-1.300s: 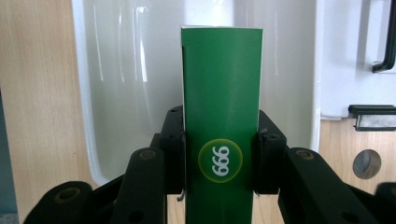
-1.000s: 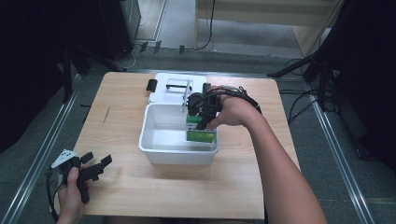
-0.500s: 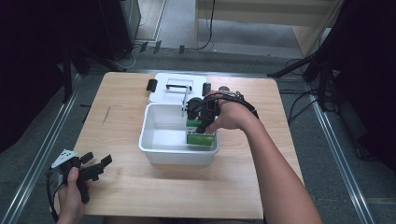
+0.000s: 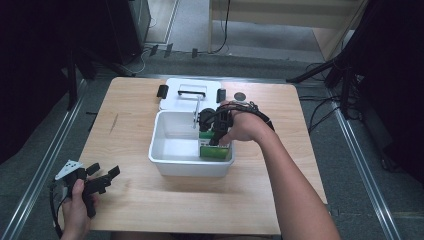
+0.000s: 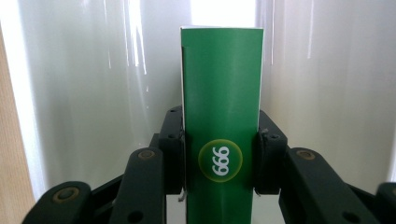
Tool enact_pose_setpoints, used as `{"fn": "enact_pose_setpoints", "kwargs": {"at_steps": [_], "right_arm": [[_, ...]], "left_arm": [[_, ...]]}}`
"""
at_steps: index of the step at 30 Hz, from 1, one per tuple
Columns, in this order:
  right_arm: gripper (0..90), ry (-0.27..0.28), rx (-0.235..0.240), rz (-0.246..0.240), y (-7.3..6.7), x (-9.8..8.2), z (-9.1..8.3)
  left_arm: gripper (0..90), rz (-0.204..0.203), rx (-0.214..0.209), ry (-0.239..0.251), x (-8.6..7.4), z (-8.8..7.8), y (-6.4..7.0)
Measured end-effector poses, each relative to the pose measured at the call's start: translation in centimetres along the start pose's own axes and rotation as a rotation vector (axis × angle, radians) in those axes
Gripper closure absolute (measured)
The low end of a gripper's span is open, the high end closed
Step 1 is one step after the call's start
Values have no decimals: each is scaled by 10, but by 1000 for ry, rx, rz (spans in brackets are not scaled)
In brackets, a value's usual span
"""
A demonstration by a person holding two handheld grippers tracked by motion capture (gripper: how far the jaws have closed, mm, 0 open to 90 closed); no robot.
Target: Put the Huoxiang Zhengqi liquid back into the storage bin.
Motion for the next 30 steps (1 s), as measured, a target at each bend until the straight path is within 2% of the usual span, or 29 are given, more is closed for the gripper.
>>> {"fn": "enact_pose_setpoints", "kwargs": {"at_steps": [3, 7, 14, 17, 19, 21, 28, 30], "right_arm": [[619, 0, 7, 4, -1, 0, 0], [555, 17, 16, 27, -2, 0, -5], [394, 44, 9, 131, 0, -5, -18], [359, 74, 5, 166, 2, -7, -28], [358, 83, 3, 170, 3, -8, -30], [338, 102, 11, 200, 3, -10, -38], [289, 128, -1, 227, 7, -16, -51], [266, 144, -12, 256, 9, -20, -56]], "left_arm": [[90, 1, -1, -1, 0, 0, 0], [91, 1, 0, 2, 0, 0, 0], [91, 18, 12, 7, 1, 0, 1], [91, 35, 27, 6, 1, 0, 2], [91, 44, 36, 2, 1, 1, 3], [91, 56, 41, -4, 1, 1, 3], [91, 62, 49, -7, 1, 1, 4], [91, 67, 52, -7, 1, 1, 4]]}}
Point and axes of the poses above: each handheld gripper's, and its own axes: z roughly forward along the jaws, x roughly out of its top, y roughly to its right, the point moved 8 cm from there along z, roughly forward along the jaws, and after that the axes turned 10 degrees about z, right-handed, at the moved point
